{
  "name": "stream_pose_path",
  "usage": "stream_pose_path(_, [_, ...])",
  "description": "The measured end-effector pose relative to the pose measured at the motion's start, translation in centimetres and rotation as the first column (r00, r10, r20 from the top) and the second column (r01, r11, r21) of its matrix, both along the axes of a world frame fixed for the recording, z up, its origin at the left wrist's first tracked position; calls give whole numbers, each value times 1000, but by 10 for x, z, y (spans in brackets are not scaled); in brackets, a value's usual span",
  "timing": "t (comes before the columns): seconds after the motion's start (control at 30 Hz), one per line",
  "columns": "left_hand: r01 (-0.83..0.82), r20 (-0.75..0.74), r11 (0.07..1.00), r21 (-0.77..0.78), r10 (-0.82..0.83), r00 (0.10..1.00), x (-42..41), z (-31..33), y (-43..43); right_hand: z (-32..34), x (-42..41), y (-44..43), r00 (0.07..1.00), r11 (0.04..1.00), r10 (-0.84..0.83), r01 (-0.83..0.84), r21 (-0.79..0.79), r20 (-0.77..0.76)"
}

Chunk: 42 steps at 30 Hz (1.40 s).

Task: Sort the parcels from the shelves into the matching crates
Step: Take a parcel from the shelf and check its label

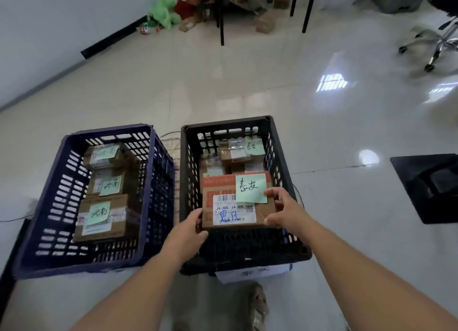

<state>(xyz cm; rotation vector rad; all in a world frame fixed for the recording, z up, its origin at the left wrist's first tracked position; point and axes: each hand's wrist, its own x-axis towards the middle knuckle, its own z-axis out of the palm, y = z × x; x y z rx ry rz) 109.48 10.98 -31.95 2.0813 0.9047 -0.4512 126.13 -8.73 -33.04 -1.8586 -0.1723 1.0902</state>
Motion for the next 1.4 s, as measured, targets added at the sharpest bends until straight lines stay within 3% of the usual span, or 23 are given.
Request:
stream_pose_path(0.33, [-80,-146,995,-53,72,987,44,-72,11,-81,38,29,997,996,60,-63,-60,-47])
stream_pose_path(0.63, [-223,-70,966,-133,215,974,95,-145,45,-146,84,80,997,992,80,-78,-100,15])
stream_pose_path(0.83, [-322,-49,941,-105,319,947,114,-185,75,-185,94,116,994,993,103,-100,-60,45])
stream_pose_path(0.97, [-368,-100,928,-62,361,927,122,-178,70,-194,87,125,993,994,78,-71,-80,89])
stream_pose_path(1.17, [-370,-71,929,-25,367,927,118,-180,54,-191,86,126,987,986,120,-106,-125,109])
stream_pose_path(1.4, [-166,-83,981,97,174,981,116,-175,39,-190,80,137,946,959,245,-204,-196,213])
